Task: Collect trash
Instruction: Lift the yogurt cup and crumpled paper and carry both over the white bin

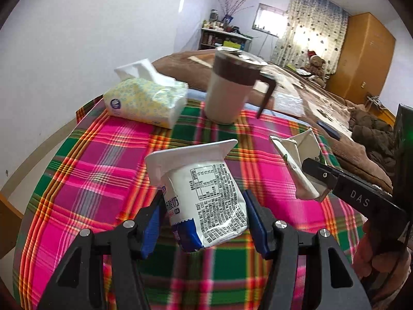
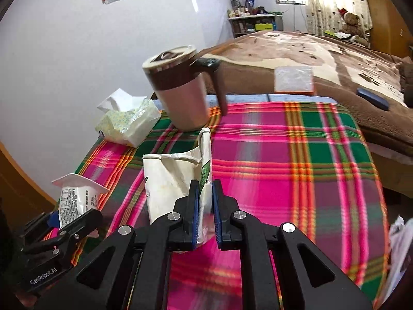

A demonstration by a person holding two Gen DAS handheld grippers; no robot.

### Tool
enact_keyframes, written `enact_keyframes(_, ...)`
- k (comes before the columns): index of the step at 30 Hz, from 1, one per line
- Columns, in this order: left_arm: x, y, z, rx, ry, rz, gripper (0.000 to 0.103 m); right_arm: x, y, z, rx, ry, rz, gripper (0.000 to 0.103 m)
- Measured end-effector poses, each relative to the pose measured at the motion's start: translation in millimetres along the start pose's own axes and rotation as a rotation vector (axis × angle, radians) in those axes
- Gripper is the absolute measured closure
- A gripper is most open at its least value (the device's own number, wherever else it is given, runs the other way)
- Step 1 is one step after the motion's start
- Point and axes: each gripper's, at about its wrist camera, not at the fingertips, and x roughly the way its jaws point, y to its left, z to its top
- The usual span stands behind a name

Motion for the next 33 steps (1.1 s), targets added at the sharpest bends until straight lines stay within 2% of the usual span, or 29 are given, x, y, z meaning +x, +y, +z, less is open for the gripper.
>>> enact_keyframes(18, -48, -86, -20, 0.136, -0.074, -0.134, 0.042, -91, -59, -32, 0.098, -0.13, -0.089, 0.093)
enact_keyframes(33, -55, -185, -39, 0.289, -0.075, -0.289, 0.042, -152, -129, -60, 0.211, -0.212, -0.248, 0.093)
